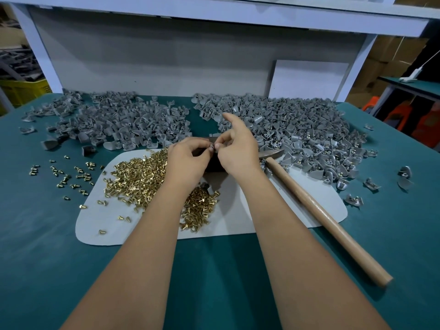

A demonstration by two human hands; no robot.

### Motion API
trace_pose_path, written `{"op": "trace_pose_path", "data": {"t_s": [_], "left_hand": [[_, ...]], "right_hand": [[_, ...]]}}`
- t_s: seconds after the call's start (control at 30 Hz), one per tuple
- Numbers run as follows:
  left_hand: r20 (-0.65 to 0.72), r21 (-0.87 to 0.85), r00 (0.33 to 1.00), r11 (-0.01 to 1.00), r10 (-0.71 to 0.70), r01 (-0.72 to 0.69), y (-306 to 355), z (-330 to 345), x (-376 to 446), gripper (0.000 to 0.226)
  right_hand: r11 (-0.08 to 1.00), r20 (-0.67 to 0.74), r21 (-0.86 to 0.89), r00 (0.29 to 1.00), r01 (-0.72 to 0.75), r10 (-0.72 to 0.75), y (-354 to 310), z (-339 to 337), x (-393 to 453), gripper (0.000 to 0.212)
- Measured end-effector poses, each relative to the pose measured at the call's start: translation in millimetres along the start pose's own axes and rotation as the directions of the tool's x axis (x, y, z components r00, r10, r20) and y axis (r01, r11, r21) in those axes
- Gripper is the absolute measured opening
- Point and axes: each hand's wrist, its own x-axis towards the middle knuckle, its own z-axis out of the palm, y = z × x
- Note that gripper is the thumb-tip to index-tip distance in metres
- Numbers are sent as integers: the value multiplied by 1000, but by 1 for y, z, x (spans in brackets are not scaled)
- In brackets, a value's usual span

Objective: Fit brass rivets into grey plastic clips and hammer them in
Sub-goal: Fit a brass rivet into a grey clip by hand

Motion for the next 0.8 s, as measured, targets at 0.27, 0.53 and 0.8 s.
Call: {"op": "trace_pose_path", "data": {"t_s": [0.27, 0.53, 0.8], "left_hand": [[-26, -5, 999, 1000, 18, -19, -1, 1, 1, 14], [-14, 58, 1000, 998, 21, -21, -1, 1, 1, 14], [-13, 49, 999, 998, 31, -30, -1, 1, 2, 15]], "right_hand": [[998, 34, -21, 998, -53, 53, -6, -3, 7, 73], [996, 53, 75, 997, -51, 47, 2, -9, 4, 47], [995, 78, -92, 996, -27, 34, -1, -14, 6, 11]]}}
